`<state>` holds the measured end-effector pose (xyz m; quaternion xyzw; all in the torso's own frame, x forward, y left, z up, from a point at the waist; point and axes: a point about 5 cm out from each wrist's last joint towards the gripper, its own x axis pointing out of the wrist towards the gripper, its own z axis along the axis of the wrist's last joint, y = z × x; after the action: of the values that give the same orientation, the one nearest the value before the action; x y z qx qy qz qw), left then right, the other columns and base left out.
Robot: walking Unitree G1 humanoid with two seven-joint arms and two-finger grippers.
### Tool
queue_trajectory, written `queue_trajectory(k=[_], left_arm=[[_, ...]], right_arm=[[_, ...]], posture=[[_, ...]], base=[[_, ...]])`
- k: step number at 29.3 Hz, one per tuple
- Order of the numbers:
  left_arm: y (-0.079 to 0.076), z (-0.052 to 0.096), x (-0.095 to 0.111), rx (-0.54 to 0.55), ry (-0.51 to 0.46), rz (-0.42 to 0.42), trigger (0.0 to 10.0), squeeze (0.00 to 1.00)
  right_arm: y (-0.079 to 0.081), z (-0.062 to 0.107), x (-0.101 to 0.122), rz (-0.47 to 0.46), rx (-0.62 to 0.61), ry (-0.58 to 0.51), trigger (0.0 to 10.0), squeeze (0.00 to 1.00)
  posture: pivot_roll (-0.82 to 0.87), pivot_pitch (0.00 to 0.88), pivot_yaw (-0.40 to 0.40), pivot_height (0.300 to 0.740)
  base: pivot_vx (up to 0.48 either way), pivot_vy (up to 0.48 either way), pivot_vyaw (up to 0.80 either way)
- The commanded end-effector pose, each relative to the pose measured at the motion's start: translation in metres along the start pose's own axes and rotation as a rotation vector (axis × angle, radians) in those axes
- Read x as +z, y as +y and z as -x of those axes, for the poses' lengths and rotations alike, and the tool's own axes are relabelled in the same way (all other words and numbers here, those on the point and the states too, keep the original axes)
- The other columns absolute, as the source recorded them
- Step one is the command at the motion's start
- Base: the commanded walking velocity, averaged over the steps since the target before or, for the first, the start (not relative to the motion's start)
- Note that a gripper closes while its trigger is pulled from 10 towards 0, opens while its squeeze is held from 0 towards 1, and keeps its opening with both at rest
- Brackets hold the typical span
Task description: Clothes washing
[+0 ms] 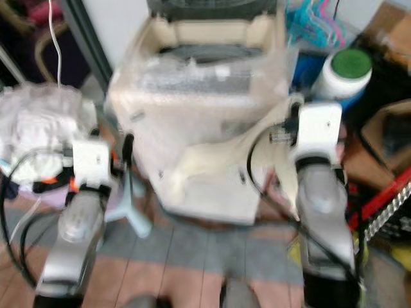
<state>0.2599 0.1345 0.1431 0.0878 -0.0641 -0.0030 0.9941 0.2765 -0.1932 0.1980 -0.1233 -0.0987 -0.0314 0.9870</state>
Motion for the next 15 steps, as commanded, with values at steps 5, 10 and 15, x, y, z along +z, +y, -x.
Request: queue_trajectory(k=[5,10,15], left_arm=[[0.011,0.006,-0.005,0.029,0.038,0.008,10.0,0.00],[0.012,0.009,-0.008,0.026,0.050,0.008,10.0,0.00],[0.012,0.013,-0.014,0.028,0.082,0.030,10.0,0.00]], right_arm=[[0.012,0.015,-0.018,-0.209,-0.002,0.144,10.0,0.00],[0.020,0.027,-0.029,-0.292,-0.039,0.223,10.0,0.00],[0.025,0.030,-0.029,-0.313,-0.013,0.204,10.0,0.00]], posture=[[-0.05,0.067,0.103,0.740],[-0.05,0.058,0.101,0.740],[-0.05,0.044,0.102,0.740]], base=[[0.000,0.480,0.00],[0.000,0.480,0.00],[0.000,0.480,0.00]])
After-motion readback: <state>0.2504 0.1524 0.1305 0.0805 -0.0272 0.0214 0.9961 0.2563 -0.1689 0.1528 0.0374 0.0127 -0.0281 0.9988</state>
